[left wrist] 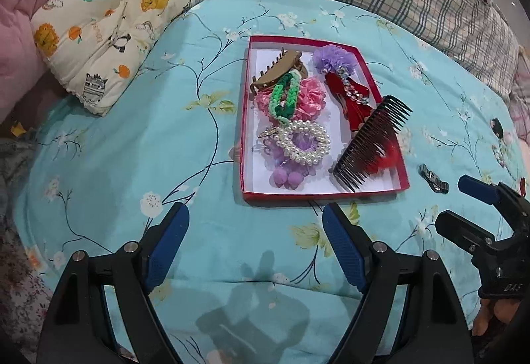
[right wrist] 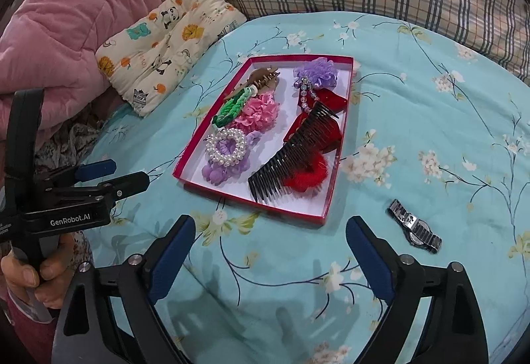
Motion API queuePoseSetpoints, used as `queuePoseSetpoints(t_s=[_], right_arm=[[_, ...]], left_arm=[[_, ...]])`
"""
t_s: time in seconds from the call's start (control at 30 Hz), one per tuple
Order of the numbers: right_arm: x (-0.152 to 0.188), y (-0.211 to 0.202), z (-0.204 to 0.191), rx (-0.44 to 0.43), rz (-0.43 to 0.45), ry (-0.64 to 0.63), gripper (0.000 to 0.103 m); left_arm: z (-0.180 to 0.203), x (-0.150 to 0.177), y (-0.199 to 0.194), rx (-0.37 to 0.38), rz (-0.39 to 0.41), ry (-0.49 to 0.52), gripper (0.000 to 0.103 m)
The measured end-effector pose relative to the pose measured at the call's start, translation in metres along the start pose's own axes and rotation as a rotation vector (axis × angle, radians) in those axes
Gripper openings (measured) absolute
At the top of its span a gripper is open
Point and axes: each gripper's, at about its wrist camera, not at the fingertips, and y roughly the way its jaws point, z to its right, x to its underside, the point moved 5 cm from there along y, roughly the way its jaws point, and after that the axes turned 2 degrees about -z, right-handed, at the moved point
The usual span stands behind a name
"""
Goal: Organize jewelry
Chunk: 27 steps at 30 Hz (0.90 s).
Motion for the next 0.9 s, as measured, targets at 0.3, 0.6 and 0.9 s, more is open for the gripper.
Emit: queuePoseSetpoints(t_s=[0.3,0.6,0.9], right_arm=[[-0.005,-0.004,-0.006,0.044,-0.018,-0.039,0.102],[-0.011,0.024,0.009,0.051,-0.063,-0.009,0.102],[-0.021,0.035,0.010,0.051,-0.065,-0.002,0.102]], left_arm=[[0.005,-0.004,0.000,-0.049,-0.012,0.037,0.090],[-0.004,-0.012,0.020,-0.080,-0.032,0.024,0.090],[-0.002,-0.027,0.023,-0.074,-0.013,0.008,0.090]])
